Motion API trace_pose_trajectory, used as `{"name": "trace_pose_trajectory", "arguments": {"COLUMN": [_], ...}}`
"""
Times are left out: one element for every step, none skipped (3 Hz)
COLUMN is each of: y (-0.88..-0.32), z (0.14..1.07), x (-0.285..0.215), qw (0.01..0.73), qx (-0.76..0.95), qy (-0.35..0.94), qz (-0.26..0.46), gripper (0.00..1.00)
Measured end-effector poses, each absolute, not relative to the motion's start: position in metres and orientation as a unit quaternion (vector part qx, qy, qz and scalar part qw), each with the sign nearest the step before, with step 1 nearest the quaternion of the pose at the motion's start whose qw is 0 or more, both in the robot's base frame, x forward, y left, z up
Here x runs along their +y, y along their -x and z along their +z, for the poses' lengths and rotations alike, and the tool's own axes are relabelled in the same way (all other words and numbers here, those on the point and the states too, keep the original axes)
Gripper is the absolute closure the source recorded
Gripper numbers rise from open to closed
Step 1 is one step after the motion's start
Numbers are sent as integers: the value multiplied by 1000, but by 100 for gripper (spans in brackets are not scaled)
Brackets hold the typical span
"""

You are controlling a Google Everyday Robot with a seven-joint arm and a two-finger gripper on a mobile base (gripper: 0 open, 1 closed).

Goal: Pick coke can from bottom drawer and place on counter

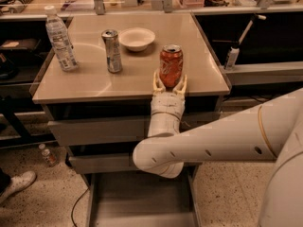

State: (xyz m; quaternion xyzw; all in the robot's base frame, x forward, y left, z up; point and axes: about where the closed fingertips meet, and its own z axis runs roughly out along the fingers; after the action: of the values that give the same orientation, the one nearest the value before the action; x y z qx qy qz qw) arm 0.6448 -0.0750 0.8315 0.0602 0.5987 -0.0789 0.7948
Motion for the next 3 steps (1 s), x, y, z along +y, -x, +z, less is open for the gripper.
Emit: {"name": "trace_pose_trajectory", "arguments": {"y": [-645, -645, -645], "z": [831, 831, 831], "x": [-75, -75, -75], "qw": [795, 795, 795], "qx": [599, 599, 599], "qy": [-60, -60, -60], "qz": [-79, -79, -79], "gripper": [58, 35, 11]}}
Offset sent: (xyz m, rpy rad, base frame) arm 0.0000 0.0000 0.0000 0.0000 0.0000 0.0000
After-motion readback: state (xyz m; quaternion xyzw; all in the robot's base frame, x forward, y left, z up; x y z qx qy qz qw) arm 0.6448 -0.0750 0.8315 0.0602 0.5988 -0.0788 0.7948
